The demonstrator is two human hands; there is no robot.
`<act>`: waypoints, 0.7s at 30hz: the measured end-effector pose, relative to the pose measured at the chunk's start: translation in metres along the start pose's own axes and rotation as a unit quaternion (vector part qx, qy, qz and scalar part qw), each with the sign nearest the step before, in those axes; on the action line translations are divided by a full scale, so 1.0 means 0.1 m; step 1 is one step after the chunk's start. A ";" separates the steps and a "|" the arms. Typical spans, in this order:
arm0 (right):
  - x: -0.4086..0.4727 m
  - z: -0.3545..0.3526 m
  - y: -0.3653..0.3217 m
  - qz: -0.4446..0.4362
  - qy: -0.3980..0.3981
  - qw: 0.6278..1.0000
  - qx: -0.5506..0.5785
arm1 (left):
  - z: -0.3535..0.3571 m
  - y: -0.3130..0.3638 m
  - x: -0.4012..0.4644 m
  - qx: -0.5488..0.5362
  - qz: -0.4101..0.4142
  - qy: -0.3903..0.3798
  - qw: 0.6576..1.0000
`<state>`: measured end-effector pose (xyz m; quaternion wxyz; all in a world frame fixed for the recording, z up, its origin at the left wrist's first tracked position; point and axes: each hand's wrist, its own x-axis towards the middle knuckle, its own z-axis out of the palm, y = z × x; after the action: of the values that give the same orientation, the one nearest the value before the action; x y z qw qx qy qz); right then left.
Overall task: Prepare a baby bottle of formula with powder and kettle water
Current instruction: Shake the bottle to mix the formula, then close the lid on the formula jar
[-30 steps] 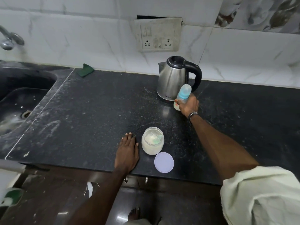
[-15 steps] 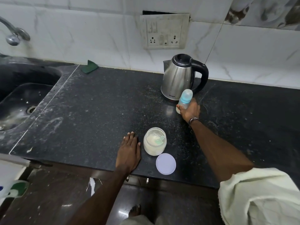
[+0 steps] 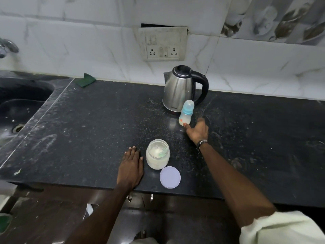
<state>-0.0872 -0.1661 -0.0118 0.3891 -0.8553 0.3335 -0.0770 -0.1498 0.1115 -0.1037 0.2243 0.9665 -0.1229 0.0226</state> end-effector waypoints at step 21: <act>-1.40 -0.08 0.39 -0.191 -0.226 0.919 -0.260 | -0.17 0.06 -0.15 -0.242 -0.033 0.021 0.969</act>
<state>-0.2175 -0.1010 -0.0167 0.1959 -0.9683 0.0758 0.1349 -0.1658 0.1170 -0.0875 0.4547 0.8863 -0.0880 0.0051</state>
